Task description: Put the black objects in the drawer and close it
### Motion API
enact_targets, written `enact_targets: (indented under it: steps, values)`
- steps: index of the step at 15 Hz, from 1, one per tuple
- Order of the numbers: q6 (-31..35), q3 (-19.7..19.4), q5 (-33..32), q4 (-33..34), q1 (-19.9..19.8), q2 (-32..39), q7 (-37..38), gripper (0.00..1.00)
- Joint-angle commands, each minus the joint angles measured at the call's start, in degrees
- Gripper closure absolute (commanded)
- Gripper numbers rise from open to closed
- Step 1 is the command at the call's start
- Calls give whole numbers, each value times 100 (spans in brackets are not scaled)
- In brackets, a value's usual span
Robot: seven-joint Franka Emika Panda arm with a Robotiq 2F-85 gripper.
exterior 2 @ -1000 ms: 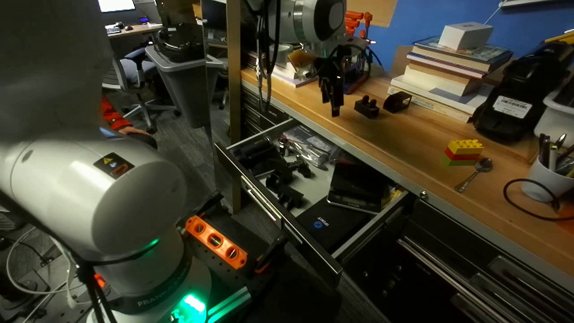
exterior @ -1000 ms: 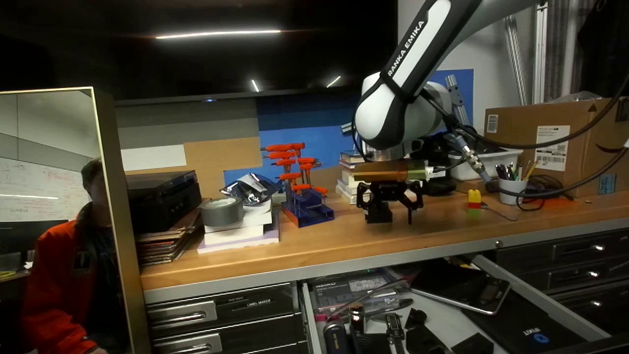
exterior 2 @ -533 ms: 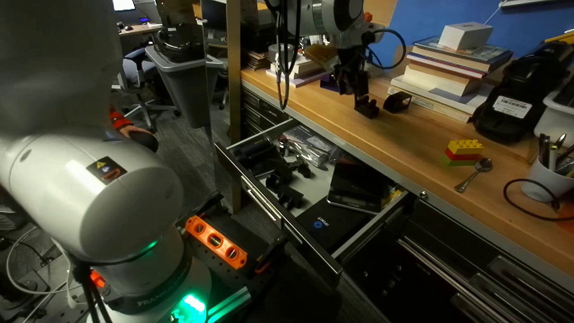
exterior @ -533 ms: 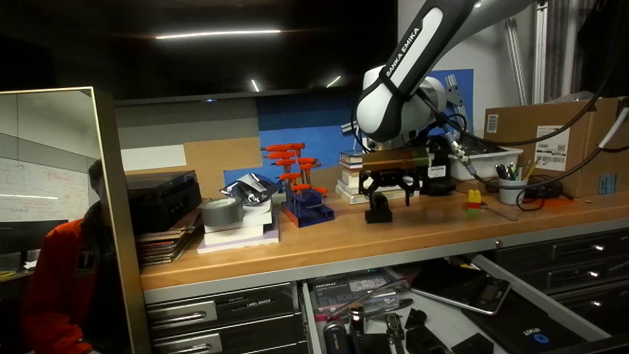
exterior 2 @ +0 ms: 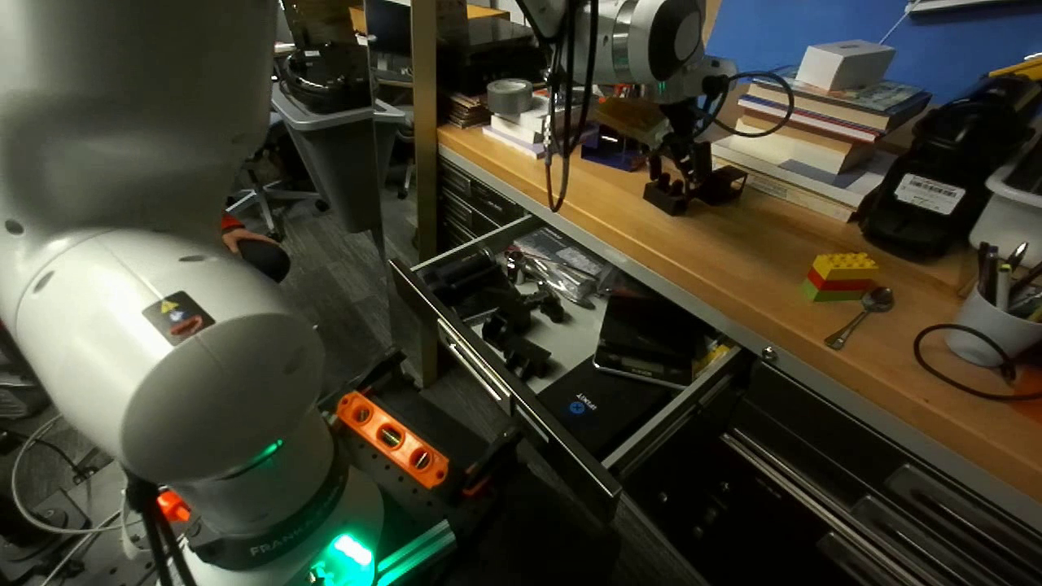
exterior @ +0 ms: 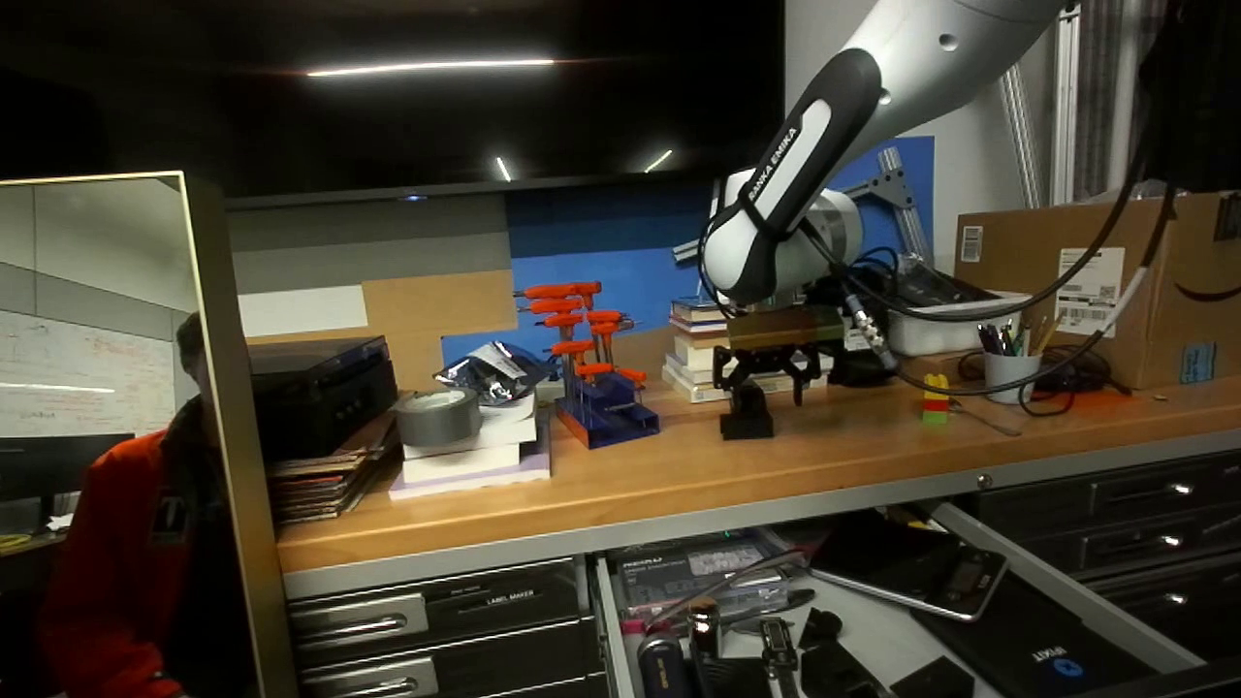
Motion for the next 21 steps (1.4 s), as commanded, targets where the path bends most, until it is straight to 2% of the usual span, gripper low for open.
enact_targets:
  steps: [1,10,16,21]
  values:
    - [-99,80,396,731,-148,480,-450,0]
    - [-259,55,633,1293,-123,870,-551,0]
    - [-686,-235,547,1556,150,1003,425,0]
    - [-1036,-234,565,1833,220,1114,998,0]
